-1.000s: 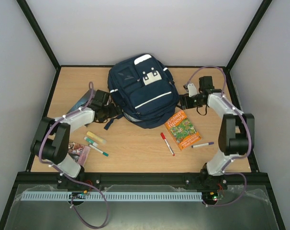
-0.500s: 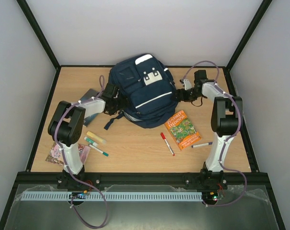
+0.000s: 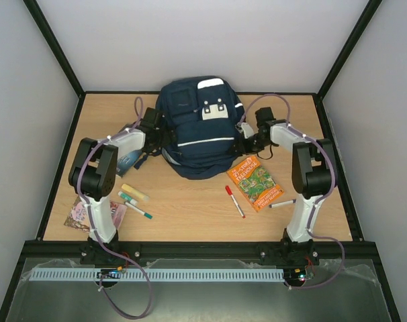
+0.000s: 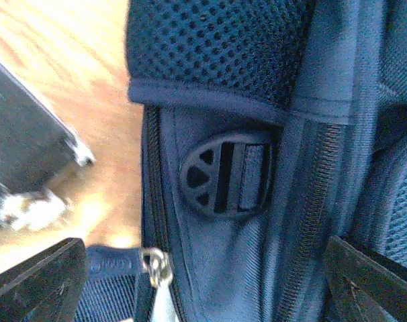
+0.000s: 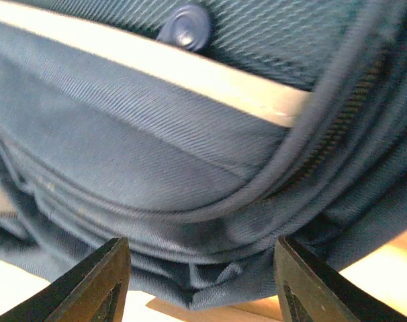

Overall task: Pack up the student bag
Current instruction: Adjust the student bag at the center of the board.

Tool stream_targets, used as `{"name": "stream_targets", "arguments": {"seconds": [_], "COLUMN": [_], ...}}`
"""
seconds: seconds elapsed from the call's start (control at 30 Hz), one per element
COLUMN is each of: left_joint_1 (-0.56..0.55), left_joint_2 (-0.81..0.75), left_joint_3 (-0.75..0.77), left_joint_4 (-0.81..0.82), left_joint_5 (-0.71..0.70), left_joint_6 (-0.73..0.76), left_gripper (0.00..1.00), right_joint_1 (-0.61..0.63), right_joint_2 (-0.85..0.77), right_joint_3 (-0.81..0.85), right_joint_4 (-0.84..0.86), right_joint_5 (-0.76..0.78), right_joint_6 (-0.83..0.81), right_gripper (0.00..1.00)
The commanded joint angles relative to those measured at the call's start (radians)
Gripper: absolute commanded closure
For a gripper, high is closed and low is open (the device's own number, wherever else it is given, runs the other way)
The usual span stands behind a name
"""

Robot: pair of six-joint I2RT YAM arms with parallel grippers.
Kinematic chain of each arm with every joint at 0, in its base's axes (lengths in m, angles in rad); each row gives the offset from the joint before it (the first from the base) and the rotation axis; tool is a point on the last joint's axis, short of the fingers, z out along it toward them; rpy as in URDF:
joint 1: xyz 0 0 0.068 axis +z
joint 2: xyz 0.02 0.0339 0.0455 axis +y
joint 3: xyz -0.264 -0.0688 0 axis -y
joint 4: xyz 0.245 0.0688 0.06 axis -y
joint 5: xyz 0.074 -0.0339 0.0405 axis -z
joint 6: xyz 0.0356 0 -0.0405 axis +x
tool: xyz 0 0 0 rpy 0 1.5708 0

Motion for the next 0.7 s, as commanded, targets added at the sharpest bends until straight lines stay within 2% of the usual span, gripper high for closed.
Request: {"name": "stream_targets", "arguments": {"seconds": [0.0, 0.1, 0.27, 0.4, 0.47, 0.67], "left_joint_1": [0.019, 0.020, -0.026, -0.137, -0.205, -0.415], "left_joint_2": [-0.006, -0.057, -0.224, -0.356, -0.405, -0.432], "left_joint_3": [0.064, 0.066, 0.033, 0.019, -0.001, -0.135], "left_joint_4": [-0.051, -0.115, -0.155, -0.154, -0.132, 0.023], "left_joint_5": [-0.013, -0.071, -0.061, -0.033, -0.008, 0.114], "left_joint_6": [0.033, 0.027, 0.012, 0.021, 0.027, 0.042], "left_gripper": [0.01, 0.01, 0.00, 0.01, 0.01, 0.06], "right_joint_1": [0.089, 0.094, 0.047, -0.042, -0.075, -0.138], "right_joint_2": [-0.046, -0.080, -0.199, -0.298, -0.347, -0.492], "right_joint_3": [-0.036, -0.035, -0.035, -0.054, -0.073, -0.247], "right_joint_4": [-0.077, -0.103, -0.198, -0.279, -0.304, -0.254], "right_joint_5": [-0.087, -0.088, -0.045, -0.010, 0.058, 0.252], "right_joint_6": [-0.021, -0.025, -0.070, -0.126, -0.166, -0.222], "right_gripper": [0.41, 0.41, 0.38, 0.36, 0.35, 0.33]}}
